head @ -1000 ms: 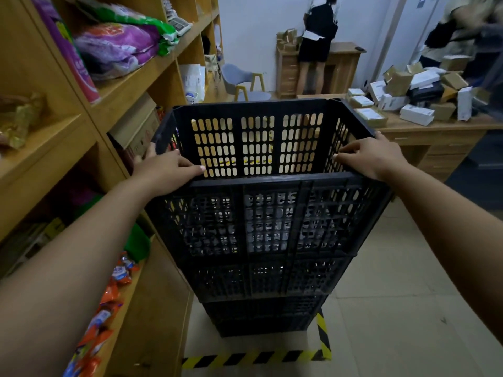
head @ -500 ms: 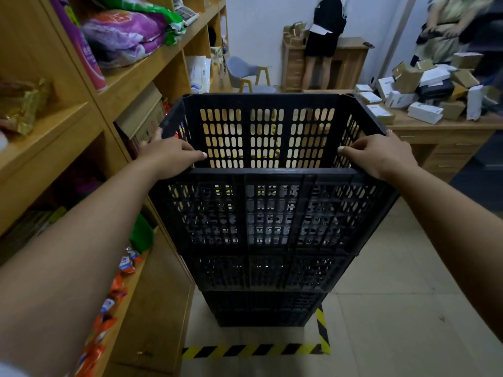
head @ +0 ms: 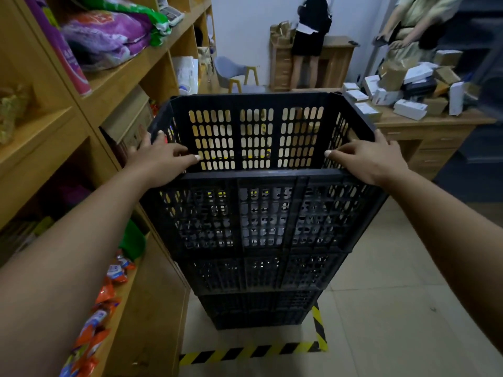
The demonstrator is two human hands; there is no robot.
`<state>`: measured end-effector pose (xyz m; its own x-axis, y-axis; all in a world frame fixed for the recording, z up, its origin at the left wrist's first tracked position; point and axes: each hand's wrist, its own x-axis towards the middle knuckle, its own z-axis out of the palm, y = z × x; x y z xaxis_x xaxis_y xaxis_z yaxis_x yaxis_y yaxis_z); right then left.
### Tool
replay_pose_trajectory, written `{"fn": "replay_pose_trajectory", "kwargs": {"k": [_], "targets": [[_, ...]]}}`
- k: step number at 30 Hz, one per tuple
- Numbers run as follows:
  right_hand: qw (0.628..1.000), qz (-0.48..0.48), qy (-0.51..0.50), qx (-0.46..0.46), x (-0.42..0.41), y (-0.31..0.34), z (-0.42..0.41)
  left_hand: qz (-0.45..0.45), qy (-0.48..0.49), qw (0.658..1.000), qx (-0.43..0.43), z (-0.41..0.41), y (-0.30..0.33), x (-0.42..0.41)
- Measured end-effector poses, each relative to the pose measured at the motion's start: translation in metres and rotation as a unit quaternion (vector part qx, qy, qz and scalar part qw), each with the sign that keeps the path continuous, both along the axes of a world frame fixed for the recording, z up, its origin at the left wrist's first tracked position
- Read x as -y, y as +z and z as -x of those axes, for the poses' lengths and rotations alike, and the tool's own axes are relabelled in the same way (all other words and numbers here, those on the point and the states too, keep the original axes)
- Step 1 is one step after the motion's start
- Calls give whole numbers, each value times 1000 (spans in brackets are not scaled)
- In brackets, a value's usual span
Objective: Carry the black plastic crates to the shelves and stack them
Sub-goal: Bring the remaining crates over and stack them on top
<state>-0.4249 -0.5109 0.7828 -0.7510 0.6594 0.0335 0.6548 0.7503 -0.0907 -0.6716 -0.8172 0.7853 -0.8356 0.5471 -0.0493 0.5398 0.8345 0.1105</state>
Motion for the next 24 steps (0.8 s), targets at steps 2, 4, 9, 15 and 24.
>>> {"fn": "replay_pose_trajectory", "kwargs": {"k": [2, 4, 9, 15, 24], "targets": [[1000, -4, -1, -4, 5, -2, -7, -11, -6, 1000, -8, 0, -2, 3], [1000, -2, -5, -2, 5, 0, -4, -29, -3, 999, -15, 3, -2, 1], [999, 12, -31, -2, 2, 4, 4, -17, 11, 1000, 2, 10, -1, -8], [1000, 8, -24, -4, 7, 0, -5, 2, 11, 1000, 4, 1, -3, 2], [999, 16, -30, 22, -6, 5, 7, 16, 7, 1000, 1, 5, 1, -10]]}}
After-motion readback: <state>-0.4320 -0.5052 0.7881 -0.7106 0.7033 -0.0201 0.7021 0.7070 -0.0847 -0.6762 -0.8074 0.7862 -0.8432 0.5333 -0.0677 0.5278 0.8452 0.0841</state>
